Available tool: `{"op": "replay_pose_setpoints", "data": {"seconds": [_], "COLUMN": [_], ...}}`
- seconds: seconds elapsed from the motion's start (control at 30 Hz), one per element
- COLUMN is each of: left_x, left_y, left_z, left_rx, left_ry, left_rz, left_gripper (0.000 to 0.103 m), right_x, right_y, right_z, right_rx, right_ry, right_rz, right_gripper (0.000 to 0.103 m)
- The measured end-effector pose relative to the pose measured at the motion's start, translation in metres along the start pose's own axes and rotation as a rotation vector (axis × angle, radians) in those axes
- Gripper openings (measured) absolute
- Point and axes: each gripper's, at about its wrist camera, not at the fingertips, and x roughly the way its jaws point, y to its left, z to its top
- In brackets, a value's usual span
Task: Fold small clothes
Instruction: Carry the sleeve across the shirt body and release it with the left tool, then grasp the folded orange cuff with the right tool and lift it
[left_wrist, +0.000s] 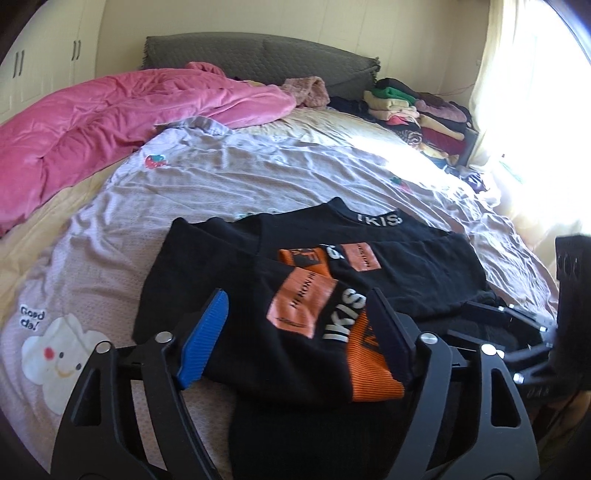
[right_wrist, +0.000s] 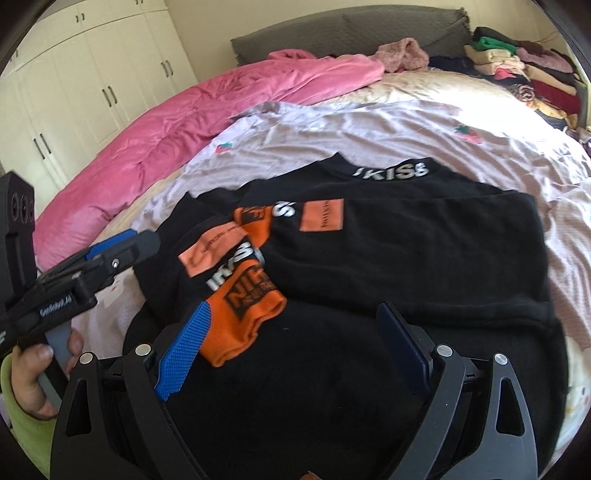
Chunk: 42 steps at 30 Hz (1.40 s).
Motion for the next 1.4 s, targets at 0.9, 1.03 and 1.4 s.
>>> {"op": "replay_pose_setpoints", "data": {"seconds": [0.9,1.03,1.4], "left_x": [-0.005,-0.006,-0.009], "left_y": [0.045,0.045,0.046], "left_z": [0.008,0.009,0.01], "left_rx": [-0.112,-0.112,-0.106], "left_ry": [-0.047,-0.046,-0.063], "left_rz": [0.077,0.078,0.069], "left_gripper": [0.085,0.085,0.085], "right_x": [0.04,0.018,-0.033], "right_y": [0.037,0.029,-0.016], "right_z": [0.021,0.036,0.057], "right_rx": [-0.057,-0.067,-0.066], "right_ry": [0.024,-0.035,-0.146], "right_rz": [0.147,0.137,0.005], "right_gripper": [0.005,0.005,0.005]}}
